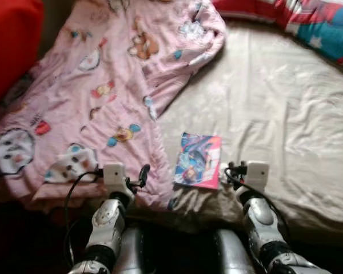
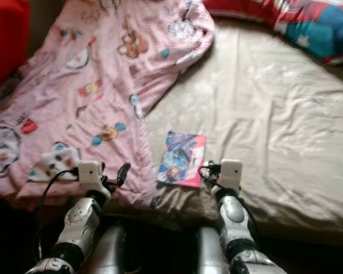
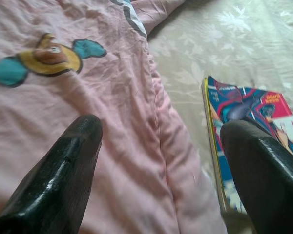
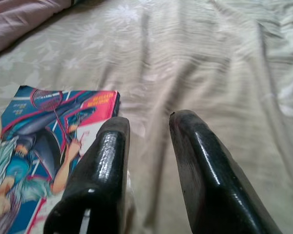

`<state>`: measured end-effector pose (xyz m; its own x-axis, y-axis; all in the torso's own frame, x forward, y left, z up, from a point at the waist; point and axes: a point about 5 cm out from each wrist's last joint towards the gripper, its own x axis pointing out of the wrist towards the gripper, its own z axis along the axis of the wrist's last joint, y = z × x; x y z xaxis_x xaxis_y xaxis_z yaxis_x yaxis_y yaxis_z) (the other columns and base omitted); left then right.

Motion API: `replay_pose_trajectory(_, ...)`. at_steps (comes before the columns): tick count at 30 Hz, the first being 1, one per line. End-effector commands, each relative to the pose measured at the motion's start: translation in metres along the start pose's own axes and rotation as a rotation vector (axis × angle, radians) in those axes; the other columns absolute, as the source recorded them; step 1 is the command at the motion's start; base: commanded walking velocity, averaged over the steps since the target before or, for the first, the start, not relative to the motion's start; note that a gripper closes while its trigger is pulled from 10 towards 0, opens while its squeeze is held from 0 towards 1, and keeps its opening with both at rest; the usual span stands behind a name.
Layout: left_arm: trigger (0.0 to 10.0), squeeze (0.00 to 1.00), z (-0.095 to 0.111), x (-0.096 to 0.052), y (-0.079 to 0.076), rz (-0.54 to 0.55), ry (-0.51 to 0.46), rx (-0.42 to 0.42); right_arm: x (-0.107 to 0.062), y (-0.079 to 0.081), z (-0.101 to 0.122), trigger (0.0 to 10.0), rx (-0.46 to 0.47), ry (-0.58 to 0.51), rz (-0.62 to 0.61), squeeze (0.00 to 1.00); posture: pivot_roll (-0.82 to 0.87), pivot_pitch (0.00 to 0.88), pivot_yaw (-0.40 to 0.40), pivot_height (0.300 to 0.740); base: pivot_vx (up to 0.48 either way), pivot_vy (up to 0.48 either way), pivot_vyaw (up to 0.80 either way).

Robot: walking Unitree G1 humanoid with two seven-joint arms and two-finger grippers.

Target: Clean up the room

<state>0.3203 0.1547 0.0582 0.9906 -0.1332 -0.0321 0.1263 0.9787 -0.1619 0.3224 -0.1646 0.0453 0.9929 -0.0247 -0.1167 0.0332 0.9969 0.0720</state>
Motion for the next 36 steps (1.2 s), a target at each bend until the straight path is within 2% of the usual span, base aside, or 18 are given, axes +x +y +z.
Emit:
replay_pose_trajectory(1, 10.0, 0.0, -0.007, -0.007, 0.011, 0.03, 0.038, 0.015, -0.002, 0.011, -0.006, 10.0, 0.016, 0.021, 0.023, 0.0, -0.11, 0.259, 0.059, 0.616, 0.296, 0.0, 0.0)
replay_pose_trajectory(7, 10.0, 0.0, -0.007, -0.007, 0.011, 0.028, 0.04, 0.021, 0.001, 0.016, -0.005, 10.0, 0.009, 0.052, 0.056, 0.0, -0.11, 0.26, 0.06, 0.616, 0.042, 0.0, 0.0)
replay_pose_trajectory(8, 10.0, 0.0, -0.007, -0.006, 0.009, 0.022, 0.04, 0.021, 0.0, 0.02, -0.008, 10.0, -0.008, 0.075, 0.1, 0.38, -0.11, 0.261, 0.06, 0.616, 0.0, 0.0, 0.0)
replay_pose_trajectory(9, 10.0, 0.0, -0.007, -0.006, 0.009, 0.022, 0.04, 0.021, 0.0, 0.02, -0.008, 10.0, -0.008, 0.075, 0.1, 0.38, -0.11, 0.261, 0.06, 0.616, 0.0, 0.0, 0.0)
replay_pose_trajectory(10, 10.0, 0.0, -0.006, -0.005, 0.008, 0.018, 0.037, 0.02, 0.0, 0.022, -0.011, 10.0, -0.023, 0.098, 0.119, 1.0, -0.1, 0.262, 0.06, 0.616, 0.0, 0.0, 0.0)
replay_pose_trajectory(16, 10.0, 0.0, -0.001, -0.003, 0.006, 0.004, 0.022, 0.02, 0.0, 0.024, -0.011, 10.0, -0.019, 0.112, 0.133, 1.0, -0.1, 0.265, 0.063, 0.616, 0.0, 0.0, 0.0)
replay_pose_trajectory(22, 10.0, 0.0, 0.004, -0.001, 0.004, -0.011, 0.001, 0.022, 0.008, 0.029, 0.001, 10.0, -0.034, 0.084, 0.169, 1.0, -0.09, 0.266, 0.068, 0.616, 0.0, 0.0, 0.0)
replay_pose_trajectory(27, 10.0, 0.0, 0.006, -0.002, 0.002, -0.02, -0.007, 0.028, 0.014, 0.031, 0.009, 10.0, -0.056, 0.082, 0.19, 1.0, -0.08, 0.272, 0.071, 0.616, 0.0, 0.0, 0.0)
replay_pose_trajectory(32, 10.0, 0.0, 0.01, -0.004, 0.0, -0.039, -0.031, 0.044, 0.019, 0.029, 0.012, 10.0, -0.101, 0.124, 0.176, 1.0, -0.05, 0.301, 0.076, 0.616, 0.0, 0.0, 0.0)
replay_pose_trajectory(36, 10.0, 0.0, 0.016, -0.006, -0.002, -0.048, -0.049, 0.057, 0.024, 0.028, 0.02, 10.0, -0.091, 0.117, 0.165, 1.0, -0.04, 0.318, 0.079, 0.616, 0.0, 0.0, 0.0)
